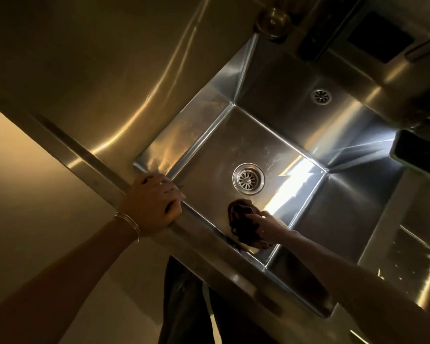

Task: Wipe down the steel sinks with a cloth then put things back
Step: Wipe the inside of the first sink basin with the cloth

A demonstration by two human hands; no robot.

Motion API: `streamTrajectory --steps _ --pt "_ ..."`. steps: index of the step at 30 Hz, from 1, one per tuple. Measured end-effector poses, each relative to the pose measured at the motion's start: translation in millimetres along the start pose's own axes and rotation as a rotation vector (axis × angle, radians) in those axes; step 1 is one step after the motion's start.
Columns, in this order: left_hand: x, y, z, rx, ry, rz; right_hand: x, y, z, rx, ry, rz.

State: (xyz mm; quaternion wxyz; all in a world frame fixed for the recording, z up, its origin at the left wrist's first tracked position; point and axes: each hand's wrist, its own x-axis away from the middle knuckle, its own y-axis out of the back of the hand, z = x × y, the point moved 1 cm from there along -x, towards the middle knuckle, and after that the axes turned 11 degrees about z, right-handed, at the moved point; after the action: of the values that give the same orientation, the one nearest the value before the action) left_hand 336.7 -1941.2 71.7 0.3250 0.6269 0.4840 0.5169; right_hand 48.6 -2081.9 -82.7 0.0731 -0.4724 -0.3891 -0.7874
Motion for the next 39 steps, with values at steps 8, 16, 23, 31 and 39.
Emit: streamTrajectory --steps 8,16,23,31,39 --pt "-29 -3 -5 0.076 0.091 0.264 116 33 47 -0.308 0.027 -0.071" --pt "-132 -43 -66 -0.401 -0.477 0.6 189 -12 26 -0.009 0.029 -0.213" --pt "-181 -141 -127 -0.647 -0.901 0.757 183 34 -31 0.217 0.09 -0.358" --pt "-220 -220 -113 -0.687 -1.092 0.793 174 32 -42 0.109 0.153 -0.41" --pt "-349 -195 -167 -0.388 -0.597 0.54 176 30 -46 0.027 0.131 -0.435"
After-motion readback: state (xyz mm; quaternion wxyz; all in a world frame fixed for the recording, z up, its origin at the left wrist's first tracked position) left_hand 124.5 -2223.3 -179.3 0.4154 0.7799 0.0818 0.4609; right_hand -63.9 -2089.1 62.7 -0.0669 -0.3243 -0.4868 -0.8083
